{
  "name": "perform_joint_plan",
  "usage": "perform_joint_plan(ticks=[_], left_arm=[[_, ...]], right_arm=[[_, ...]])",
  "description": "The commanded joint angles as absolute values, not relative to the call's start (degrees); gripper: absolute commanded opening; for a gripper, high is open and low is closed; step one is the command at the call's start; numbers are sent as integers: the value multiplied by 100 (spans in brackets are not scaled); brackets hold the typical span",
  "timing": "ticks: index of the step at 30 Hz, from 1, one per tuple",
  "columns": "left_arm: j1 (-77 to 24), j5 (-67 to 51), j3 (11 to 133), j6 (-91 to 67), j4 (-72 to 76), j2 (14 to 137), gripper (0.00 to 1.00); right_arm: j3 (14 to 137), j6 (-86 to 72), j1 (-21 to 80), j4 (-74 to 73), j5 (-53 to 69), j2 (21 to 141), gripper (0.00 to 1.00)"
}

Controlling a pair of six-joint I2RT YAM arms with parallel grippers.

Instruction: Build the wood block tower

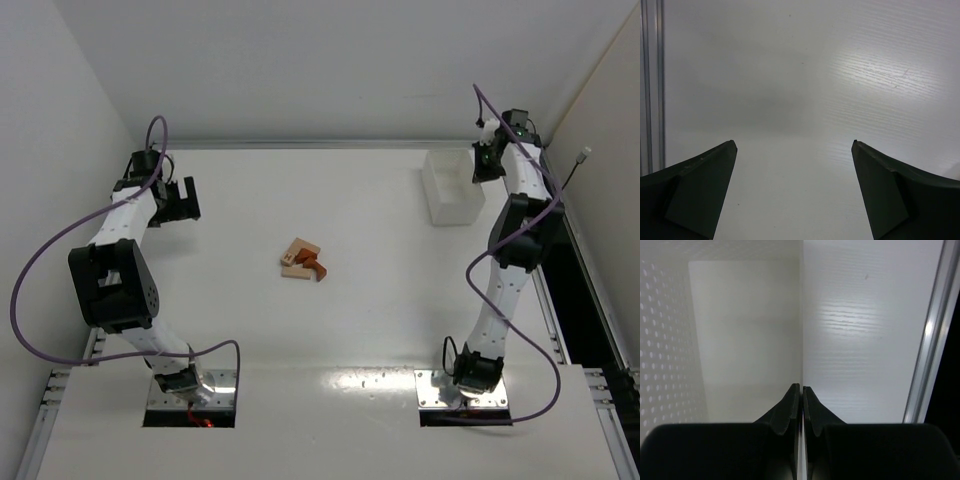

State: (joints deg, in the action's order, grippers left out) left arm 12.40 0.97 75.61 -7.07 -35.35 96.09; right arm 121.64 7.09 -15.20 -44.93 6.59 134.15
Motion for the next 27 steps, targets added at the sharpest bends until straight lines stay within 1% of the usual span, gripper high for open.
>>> perform_joint_plan(ticks=[1, 5, 6, 7, 8, 10, 11, 12, 13, 14, 15, 16, 17, 18, 19, 20, 21, 22, 23, 25, 27], left_arm=[[1213, 229, 7585, -659, -3568, 9387, 99], [1213, 229, 7585, -659, -3568, 9387, 99], [1213, 229, 7585, -659, -3568, 9448, 99], [1213, 229, 7585, -659, -3568, 9448, 99], [1213, 168, 7585, -659, -3568, 9500, 99], [1213, 167, 7585, -659, -3568, 9562, 99], [1213, 115, 7585, -659, -3568, 9562, 99], [1213, 114, 7637, -659, -3568, 9562, 99], [1213, 114, 7638, -607, -3568, 9562, 99], [1213, 62, 7638, -606, -3568, 9615, 99], [1213, 62, 7638, -606, -3568, 9615, 99], [1213, 62, 7638, -606, -3568, 9615, 99], [1213, 62, 7638, -606, -3568, 9615, 99], [1213, 62, 7638, -606, -3568, 9615, 99], [1161, 9, 7577, -606, -3516, 9615, 99], [1160, 9, 7576, -606, -3516, 9615, 99], [1160, 9, 7498, -606, -3463, 9554, 99], [1160, -52, 7419, -606, -3463, 9554, 99], [1160, -53, 7366, -659, -3463, 9484, 99], [1160, -53, 7260, -659, -3401, 9431, 99], [1160, -53, 7111, -659, -3349, 9431, 99]], right_arm=[[12568, 747, -1670, -4105, 730, 13395, 0], [12568, 800, -1723, -4052, 677, 13465, 0], [12568, 800, -1723, -4052, 625, 13465, 5], [12568, 800, -1723, -4052, 624, 13465, 20], [12568, 800, -1723, -4052, 624, 13465, 28], [12507, 800, -1723, -4052, 519, 13465, 49], [12507, 800, -1723, -4052, 519, 13465, 67], [12385, 800, -1723, -3991, 458, 13326, 75], [12184, 748, -1723, -3886, 457, 13246, 81], [12077, 747, -1723, -3833, 509, 13149, 91], [11806, 747, -1723, -3702, 562, 12896, 96], [11630, 747, -1670, -3604, 632, 12728, 99], [11419, 695, -1670, -3508, 903, 12544, 99], [10869, 694, -1670, -3359, 1114, 12316, 99], [10550, 633, -1670, -3035, 1299, 11774, 99], [10260, 685, -1592, -2919, 1666, 11481, 99], [9691, 929, -1399, -2779, 1722, 11165, 99], [9494, 1036, -1241, -2664, 1540, 10623, 99], [9266, 1133, -865, -2733, 1355, 10408, 99], [9203, 1134, -441, -2908, 585, 10118, 99], [9202, 1406, -97, -3278, 650, 9801, 99]])
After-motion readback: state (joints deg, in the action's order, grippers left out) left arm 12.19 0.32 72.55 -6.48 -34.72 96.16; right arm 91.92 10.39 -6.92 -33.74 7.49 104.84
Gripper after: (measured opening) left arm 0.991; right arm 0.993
